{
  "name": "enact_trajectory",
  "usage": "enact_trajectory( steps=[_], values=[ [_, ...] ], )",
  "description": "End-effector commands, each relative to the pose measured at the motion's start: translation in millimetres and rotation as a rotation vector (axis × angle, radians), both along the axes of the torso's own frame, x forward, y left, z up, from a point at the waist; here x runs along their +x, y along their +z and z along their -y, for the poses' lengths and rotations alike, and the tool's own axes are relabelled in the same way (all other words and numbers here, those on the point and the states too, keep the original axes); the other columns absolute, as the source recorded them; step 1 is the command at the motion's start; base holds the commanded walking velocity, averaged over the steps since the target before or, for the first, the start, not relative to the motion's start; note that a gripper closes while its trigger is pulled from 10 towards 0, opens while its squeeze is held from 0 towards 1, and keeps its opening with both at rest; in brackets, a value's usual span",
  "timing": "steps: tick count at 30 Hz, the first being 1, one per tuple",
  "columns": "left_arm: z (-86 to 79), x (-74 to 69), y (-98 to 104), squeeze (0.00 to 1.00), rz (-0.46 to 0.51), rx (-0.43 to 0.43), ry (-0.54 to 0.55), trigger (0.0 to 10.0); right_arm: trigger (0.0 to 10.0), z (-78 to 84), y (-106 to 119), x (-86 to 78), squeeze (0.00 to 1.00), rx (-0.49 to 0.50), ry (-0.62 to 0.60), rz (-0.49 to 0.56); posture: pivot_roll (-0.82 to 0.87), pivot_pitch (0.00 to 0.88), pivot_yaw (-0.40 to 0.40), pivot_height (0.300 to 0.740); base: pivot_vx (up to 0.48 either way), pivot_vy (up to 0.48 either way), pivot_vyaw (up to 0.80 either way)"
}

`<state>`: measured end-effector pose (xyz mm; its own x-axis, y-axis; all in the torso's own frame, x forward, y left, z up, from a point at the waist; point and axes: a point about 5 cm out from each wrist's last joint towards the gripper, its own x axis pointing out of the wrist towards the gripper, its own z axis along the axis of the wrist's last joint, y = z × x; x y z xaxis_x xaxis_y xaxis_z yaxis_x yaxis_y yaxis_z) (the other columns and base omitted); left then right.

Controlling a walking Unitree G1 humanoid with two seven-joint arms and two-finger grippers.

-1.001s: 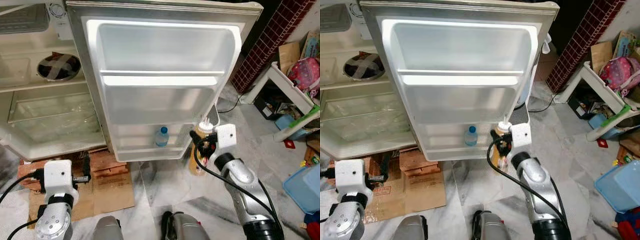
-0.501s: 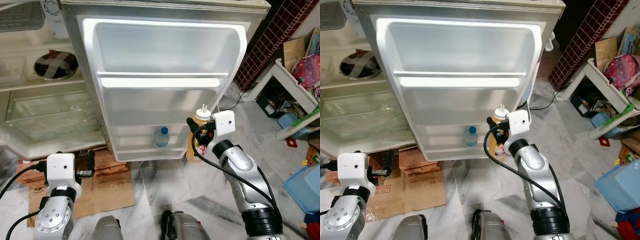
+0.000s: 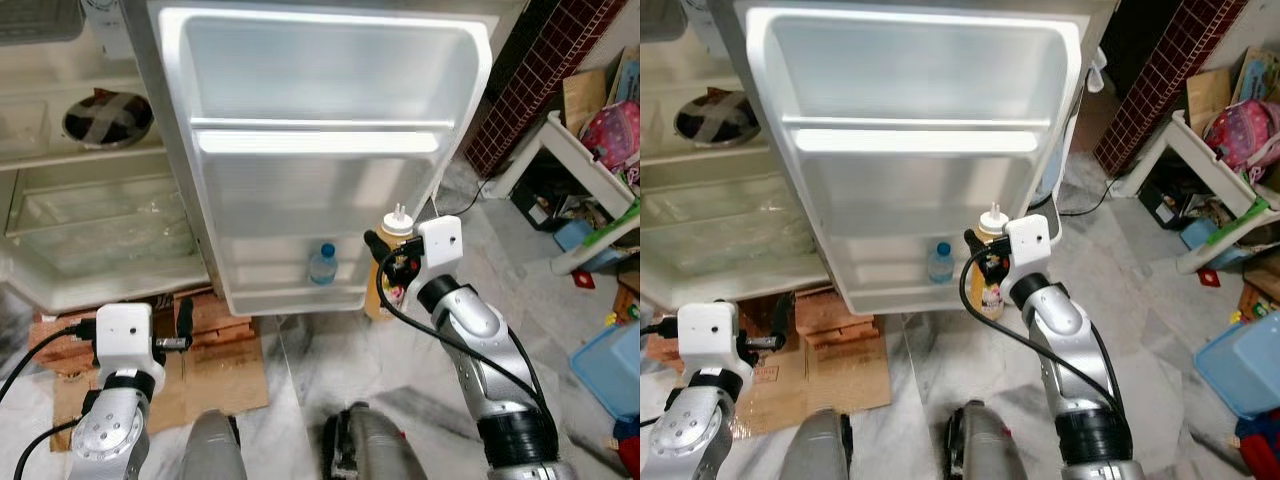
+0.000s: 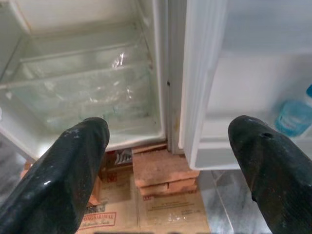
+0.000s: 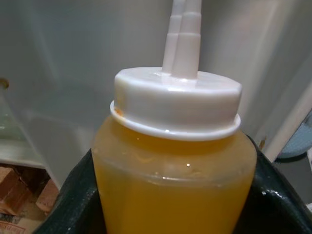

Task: Restocking fridge

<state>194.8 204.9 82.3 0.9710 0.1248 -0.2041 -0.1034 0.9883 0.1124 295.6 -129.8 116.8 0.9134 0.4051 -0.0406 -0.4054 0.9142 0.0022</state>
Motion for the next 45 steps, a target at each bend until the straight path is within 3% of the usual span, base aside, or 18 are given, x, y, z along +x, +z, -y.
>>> enact_trajectory(
  steps=[1,8,21,24,26,34,45],
  values=[
    [0.1,0.0,-0.6,0.00,-0.009,-0.008,0.010,10.0,10.0,-0.6,2.1,2.2,0.00,0.006,0.008,0.010,0.06,0.172,-0.079,0.640,0.000,0.000,0.00],
    [0.0,1.7,0.2,0.00,-0.006,-0.008,0.015,10.0,10.0,-6.3,3.8,5.7,0.00,0.016,0.031,0.018,0.07,0.172,-0.077,0.640,0.000,0.000,0.00],
    [-2.3,6.9,1.7,0.00,-0.004,0.005,0.035,10.0,10.0,-17.8,9.2,13.1,0.00,0.003,0.101,0.068,0.07,0.176,-0.073,0.565,0.000,0.000,0.00],
    [-13.2,11.8,3.7,0.00,0.017,0.093,0.090,10.0,10.0,-27.3,12.7,16.2,0.00,-0.028,0.148,0.102,0.07,0.178,-0.071,0.565,0.000,0.000,0.00],
    [-18.8,15.1,1.8,0.00,0.012,0.038,0.104,10.0,10.0,-35.6,16.0,19.0,0.00,-0.024,0.181,0.120,0.07,0.179,-0.072,0.565,0.000,0.000,0.00],
    [-21.9,20.8,4.7,0.00,0.037,0.037,0.113,10.0,10.0,-54.6,27.2,24.8,0.00,-0.067,0.308,0.211,0.07,0.180,-0.077,0.565,0.071,0.000,0.00],
    [-17.9,21.0,1.3,0.00,0.032,0.019,0.108,10.0,10.0,-56.6,28.4,23.5,0.00,-0.077,0.326,0.242,0.07,0.179,-0.076,0.565,0.346,0.000,0.00]
  ],
)
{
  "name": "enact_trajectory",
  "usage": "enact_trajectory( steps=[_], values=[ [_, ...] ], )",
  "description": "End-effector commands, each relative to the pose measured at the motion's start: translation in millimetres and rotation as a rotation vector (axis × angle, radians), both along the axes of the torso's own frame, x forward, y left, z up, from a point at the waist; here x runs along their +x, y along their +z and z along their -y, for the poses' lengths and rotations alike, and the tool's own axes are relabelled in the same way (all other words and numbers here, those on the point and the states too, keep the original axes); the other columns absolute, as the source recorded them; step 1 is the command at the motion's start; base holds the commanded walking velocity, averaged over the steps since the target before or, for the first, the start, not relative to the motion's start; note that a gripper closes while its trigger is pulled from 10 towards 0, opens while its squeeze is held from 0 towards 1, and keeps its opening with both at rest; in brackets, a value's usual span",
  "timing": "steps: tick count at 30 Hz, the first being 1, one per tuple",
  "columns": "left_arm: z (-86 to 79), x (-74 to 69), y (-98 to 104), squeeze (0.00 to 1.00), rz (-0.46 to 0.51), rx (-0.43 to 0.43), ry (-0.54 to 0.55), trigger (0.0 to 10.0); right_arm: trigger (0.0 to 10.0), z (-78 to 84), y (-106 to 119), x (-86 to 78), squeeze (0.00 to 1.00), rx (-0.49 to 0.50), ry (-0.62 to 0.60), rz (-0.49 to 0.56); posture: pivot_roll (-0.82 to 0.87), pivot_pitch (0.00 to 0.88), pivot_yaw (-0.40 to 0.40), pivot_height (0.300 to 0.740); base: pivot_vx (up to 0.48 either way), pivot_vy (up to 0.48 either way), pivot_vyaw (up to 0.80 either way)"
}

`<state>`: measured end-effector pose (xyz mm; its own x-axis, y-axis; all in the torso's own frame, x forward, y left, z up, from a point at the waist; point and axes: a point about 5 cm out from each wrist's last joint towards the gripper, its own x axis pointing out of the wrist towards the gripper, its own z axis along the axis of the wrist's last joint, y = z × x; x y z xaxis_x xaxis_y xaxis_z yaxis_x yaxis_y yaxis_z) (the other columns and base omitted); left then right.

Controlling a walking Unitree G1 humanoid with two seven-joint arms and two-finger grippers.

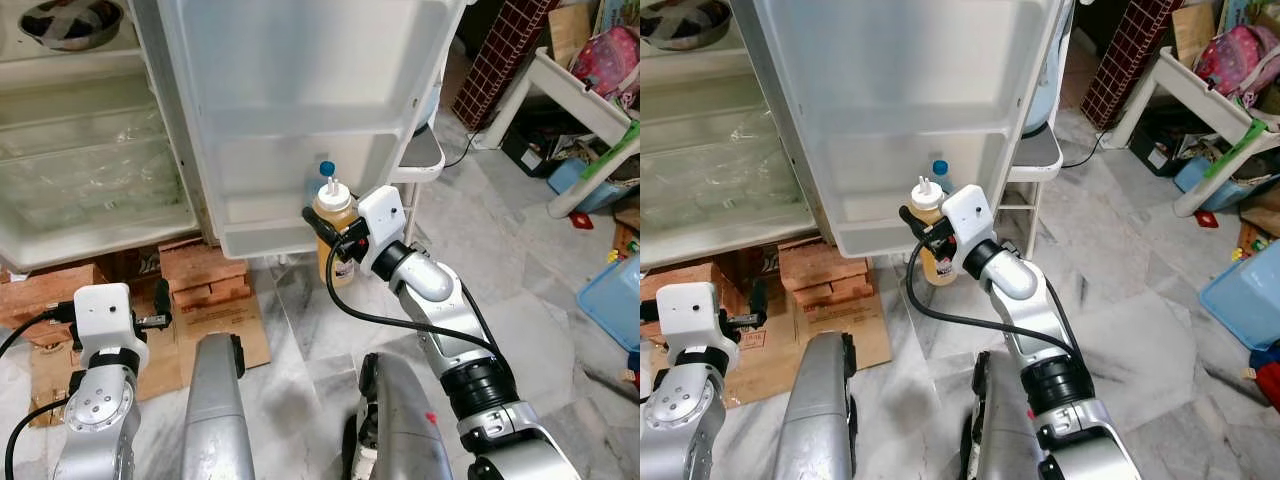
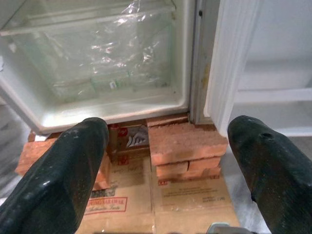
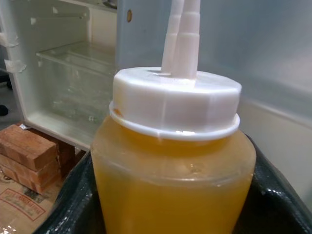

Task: Restocking fridge

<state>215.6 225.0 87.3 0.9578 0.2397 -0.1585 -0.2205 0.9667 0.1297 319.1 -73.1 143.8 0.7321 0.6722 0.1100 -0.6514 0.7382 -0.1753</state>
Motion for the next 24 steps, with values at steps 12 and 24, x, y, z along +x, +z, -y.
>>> enact_trajectory(
  steps=[12,24],
  values=[
    [2.6,5.6,-2.4,0.00,-0.001,-0.003,-0.015,10.0,10.0,-0.7,3.5,1.5,0.00,0.004,0.019,0.043,0.07,0.170,-0.074,0.565,0.402,0.000,0.00],
    [4.6,7.6,-2.6,0.00,0.004,-0.011,-0.020,10.0,10.0,-2.2,4.9,1.6,0.00,0.015,0.029,0.059,0.07,0.169,-0.074,0.565,0.314,0.000,0.00]
  ],
)
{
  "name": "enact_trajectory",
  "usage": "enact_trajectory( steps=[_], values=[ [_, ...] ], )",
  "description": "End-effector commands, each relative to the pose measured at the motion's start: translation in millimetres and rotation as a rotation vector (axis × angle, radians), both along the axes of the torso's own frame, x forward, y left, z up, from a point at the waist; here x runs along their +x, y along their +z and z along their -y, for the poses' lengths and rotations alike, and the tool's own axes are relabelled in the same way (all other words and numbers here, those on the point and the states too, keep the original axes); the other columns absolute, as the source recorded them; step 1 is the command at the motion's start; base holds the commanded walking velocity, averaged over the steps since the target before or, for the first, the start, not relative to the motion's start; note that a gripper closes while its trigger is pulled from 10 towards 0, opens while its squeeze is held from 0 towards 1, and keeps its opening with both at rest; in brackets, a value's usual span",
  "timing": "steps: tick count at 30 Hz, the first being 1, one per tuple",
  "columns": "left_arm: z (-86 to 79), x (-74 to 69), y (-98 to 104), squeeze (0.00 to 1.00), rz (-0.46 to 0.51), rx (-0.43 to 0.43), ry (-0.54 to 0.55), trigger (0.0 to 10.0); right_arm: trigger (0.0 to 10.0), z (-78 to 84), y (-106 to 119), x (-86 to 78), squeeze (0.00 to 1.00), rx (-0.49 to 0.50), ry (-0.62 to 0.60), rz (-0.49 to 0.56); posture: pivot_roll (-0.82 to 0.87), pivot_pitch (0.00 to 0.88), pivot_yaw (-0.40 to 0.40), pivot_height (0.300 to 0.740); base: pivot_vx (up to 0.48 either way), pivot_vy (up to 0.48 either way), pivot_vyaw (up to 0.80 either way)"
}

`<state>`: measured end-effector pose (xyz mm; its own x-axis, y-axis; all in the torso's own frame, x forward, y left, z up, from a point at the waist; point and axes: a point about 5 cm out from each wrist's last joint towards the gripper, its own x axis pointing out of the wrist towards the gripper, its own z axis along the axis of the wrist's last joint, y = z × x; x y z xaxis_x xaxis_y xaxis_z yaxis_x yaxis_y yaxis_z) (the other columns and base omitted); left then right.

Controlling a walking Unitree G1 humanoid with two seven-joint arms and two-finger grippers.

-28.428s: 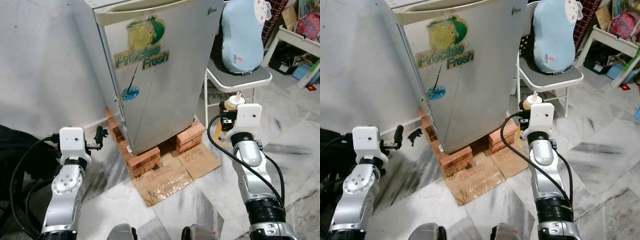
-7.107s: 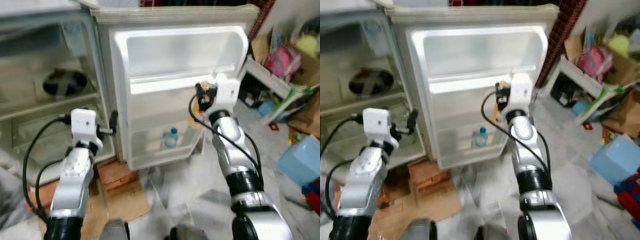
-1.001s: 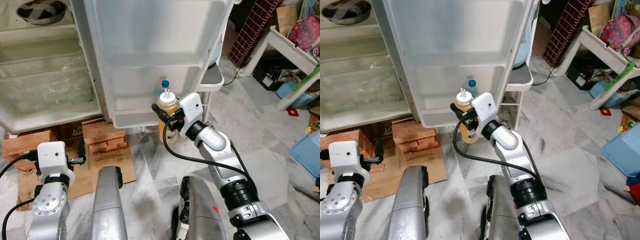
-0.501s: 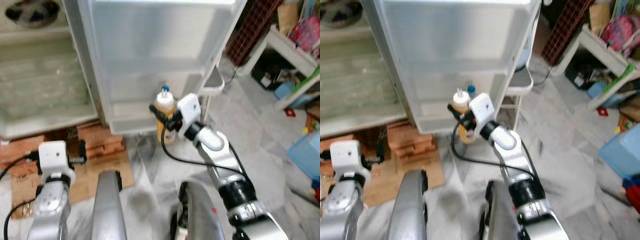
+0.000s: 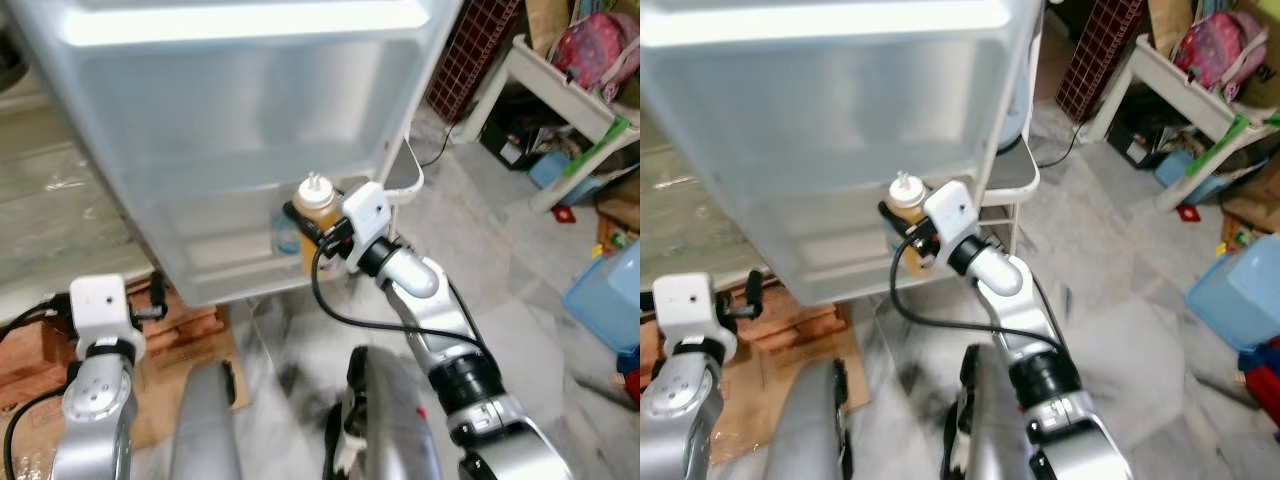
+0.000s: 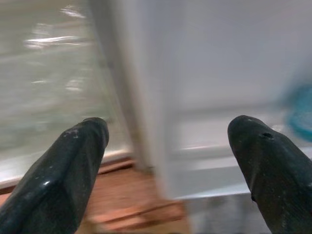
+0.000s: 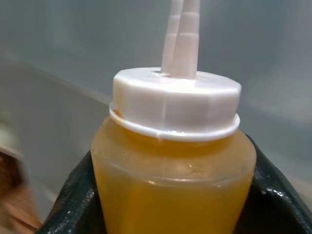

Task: Restocking fridge

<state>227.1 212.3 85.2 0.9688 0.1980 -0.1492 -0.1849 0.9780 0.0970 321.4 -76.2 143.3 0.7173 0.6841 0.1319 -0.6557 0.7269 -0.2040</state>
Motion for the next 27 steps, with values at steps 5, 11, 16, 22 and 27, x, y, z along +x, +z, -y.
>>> enact_trajectory(
  steps=[5,11,16,22,27],
  values=[
    [-9.4,-4.4,-1.0,0.00,-0.018,0.035,0.042,10.0,10.0,-6.3,5.3,-1.6,0.00,0.025,0.025,0.025,0.07,0.171,-0.074,0.565,0.000,0.000,0.00],
    [-11.7,-8.9,-1.9,0.00,-0.034,0.054,0.067,10.0,10.0,-11.3,2.9,-4.5,0.00,0.028,0.059,0.018,0.09,0.191,-0.073,0.546,0.000,0.000,0.00],
    [-12.0,-13.9,-0.9,0.00,-0.039,0.053,0.062,10.0,10.0,-15.9,1.5,-6.5,0.00,0.030,0.092,0.021,0.11,0.211,-0.071,0.521,0.000,0.000,0.00],
    [-12.6,-20.2,8.2,0.00,-0.020,0.107,0.054,10.0,10.0,-25.1,-1.7,-6.5,0.00,-0.002,0.138,0.026,0.13,0.249,-0.071,0.511,0.000,0.000,0.00],
    [-17.4,-30.4,12.2,0.00,-0.034,0.123,0.077,10.0,10.0,-37.3,-4.1,-4.6,0.00,-0.063,0.150,0.088,0.16,0.288,-0.075,0.511,0.000,0.000,0.00]
  ],
)
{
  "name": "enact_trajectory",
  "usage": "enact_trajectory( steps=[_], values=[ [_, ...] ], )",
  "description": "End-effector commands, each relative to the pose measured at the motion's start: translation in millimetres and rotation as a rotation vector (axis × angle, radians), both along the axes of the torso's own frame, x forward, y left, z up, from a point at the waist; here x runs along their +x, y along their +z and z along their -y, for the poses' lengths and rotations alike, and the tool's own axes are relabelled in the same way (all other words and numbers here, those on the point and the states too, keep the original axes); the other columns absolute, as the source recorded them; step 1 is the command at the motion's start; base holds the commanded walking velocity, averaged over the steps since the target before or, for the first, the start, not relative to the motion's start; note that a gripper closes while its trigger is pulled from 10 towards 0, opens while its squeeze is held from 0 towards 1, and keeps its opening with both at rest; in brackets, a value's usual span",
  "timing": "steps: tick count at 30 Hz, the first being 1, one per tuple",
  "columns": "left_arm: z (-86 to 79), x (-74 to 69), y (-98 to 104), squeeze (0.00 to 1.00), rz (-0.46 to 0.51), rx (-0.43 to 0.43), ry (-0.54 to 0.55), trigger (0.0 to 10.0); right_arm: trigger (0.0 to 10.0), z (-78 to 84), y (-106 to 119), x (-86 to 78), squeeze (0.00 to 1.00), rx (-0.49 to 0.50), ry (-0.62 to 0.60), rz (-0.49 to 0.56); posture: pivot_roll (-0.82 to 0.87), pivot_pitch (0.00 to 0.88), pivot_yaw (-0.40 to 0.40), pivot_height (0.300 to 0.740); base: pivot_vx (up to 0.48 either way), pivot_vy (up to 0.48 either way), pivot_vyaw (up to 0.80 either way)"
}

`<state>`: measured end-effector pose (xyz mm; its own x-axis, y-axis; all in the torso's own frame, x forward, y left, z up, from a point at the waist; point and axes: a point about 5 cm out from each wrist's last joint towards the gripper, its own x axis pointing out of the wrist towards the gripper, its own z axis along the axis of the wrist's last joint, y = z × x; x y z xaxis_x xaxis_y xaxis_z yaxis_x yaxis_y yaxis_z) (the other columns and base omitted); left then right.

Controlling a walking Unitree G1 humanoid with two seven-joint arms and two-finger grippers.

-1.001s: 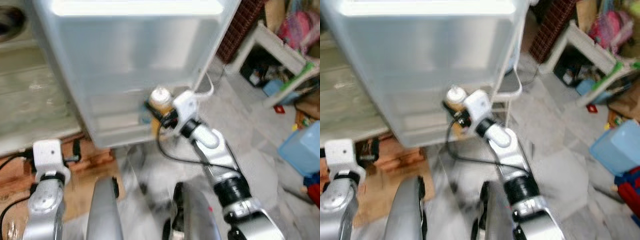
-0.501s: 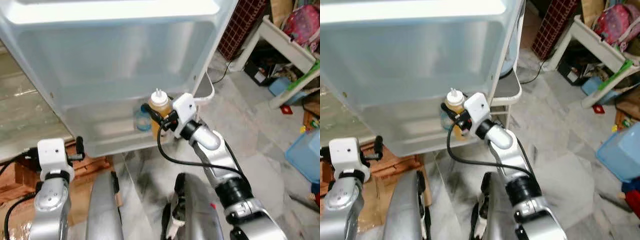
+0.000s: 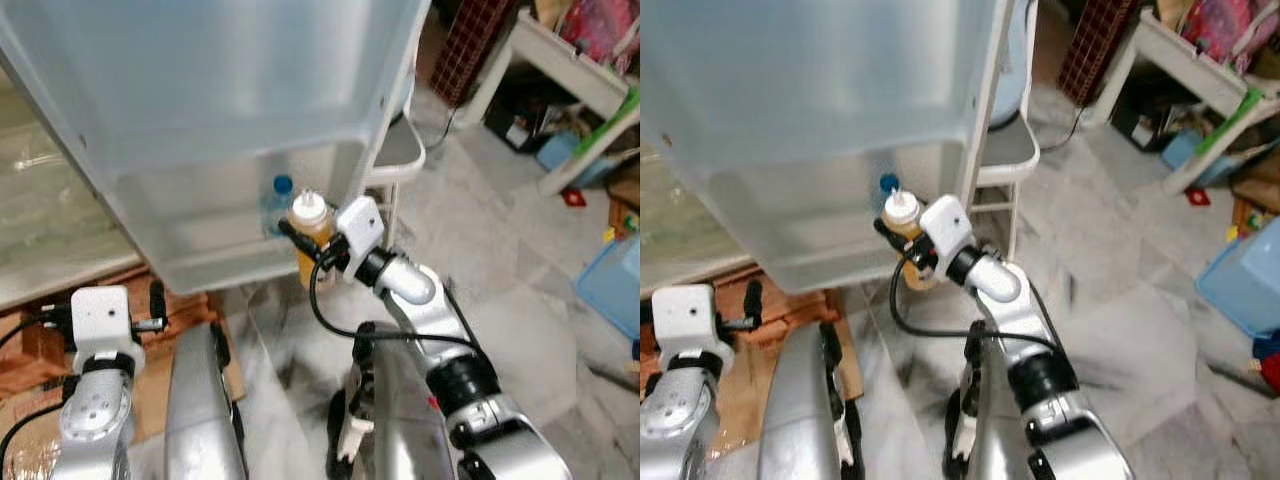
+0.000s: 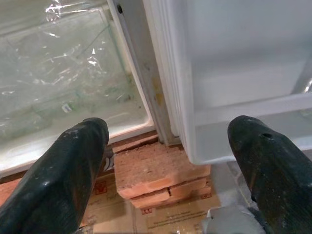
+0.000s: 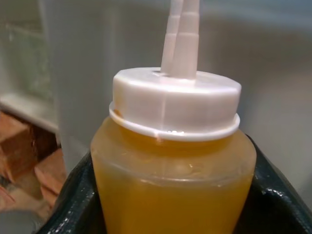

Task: Restocking fridge

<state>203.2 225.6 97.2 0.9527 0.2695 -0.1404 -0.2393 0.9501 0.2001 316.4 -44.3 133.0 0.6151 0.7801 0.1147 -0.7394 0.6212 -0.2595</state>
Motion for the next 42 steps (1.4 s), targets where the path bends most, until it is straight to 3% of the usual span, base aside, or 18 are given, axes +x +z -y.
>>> enact_trajectory(
  steps=[1,3,7,10,12,17,19,27,31,36,42],
  values=[
    [-4.1,-6.5,0.2,0.00,-0.018,0.019,0.019,10.0,10.0,-5.5,6.2,0.4,0.00,-0.008,0.017,0.058,0.16,0.288,-0.075,0.511,0.000,0.000,0.00],
    [-6.4,-13.6,2.6,0.00,-0.021,0.026,0.029,10.0,10.0,-11.9,10.9,-1.8,0.00,-0.024,0.042,0.143,0.18,0.310,-0.076,0.511,0.000,0.000,0.00],
    [-7.1,-16.8,4.6,0.00,-0.021,0.029,0.033,10.0,10.0,-15.2,12.2,-1.8,0.00,-0.020,0.063,0.159,0.19,0.318,-0.077,0.511,0.000,0.000,0.00],
    [-7.9,-23.0,8.0,0.00,-0.026,0.042,0.032,10.0,10.0,-19.0,22.9,-0.1,0.00,0.008,0.105,0.248,0.21,0.339,-0.076,0.511,0.000,0.000,0.00],
    [-8.1,-26.5,9.9,0.00,-0.026,0.053,0.032,10.0,10.0,-19.0,32.9,6.1,0.00,-0.001,0.061,0.346,0.21,0.345,-0.072,0.511,0.000,0.000,0.00],
    [-6.7,-29.5,13.1,0.00,-0.022,0.070,0.021,10.0,10.0,-16.6,43.0,12.4,0.00,-0.012,-0.018,0.444,0.23,0.355,-0.066,0.511,0.000,0.000,0.00],
    [-6.9,-31.4,14.5,0.00,-0.024,0.077,0.018,10.0,10.0,-13.1,46.6,13.9,0.00,-0.046,-0.070,0.528,0.23,0.358,-0.062,0.511,0.000,0.000,0.00],
    [-7.1,-32.7,15.3,0.00,-0.028,0.084,0.007,10.0,10.0,-12.9,32.4,12.6,0.00,-0.084,-0.139,0.591,0.24,0.363,-0.047,0.511,0.000,0.000,0.00],
    [-7.2,-34.7,18.4,0.00,-0.022,0.098,-0.002,10.0,10.0,-20.9,22.9,7.8,0.00,-0.091,-0.163,0.610,0.27,0.375,-0.041,0.511,0.000,0.000,0.00],
    [-8.0,-40.0,23.0,0.00,-0.016,0.117,-0.005,10.0,10.0,-29.2,24.1,4.2,0.00,-0.081,-0.162,0.658,0.28,0.392,-0.038,0.511,0.000,0.000,0.00],
    [-6.1,-50.6,25.3,0.00,-0.034,0.122,-0.019,10.0,10.0,-36.5,42.0,7.5,0.00,-0.060,-0.195,0.774,0.29,0.427,-0.027,0.511,0.000,0.000,0.00]
  ],
)
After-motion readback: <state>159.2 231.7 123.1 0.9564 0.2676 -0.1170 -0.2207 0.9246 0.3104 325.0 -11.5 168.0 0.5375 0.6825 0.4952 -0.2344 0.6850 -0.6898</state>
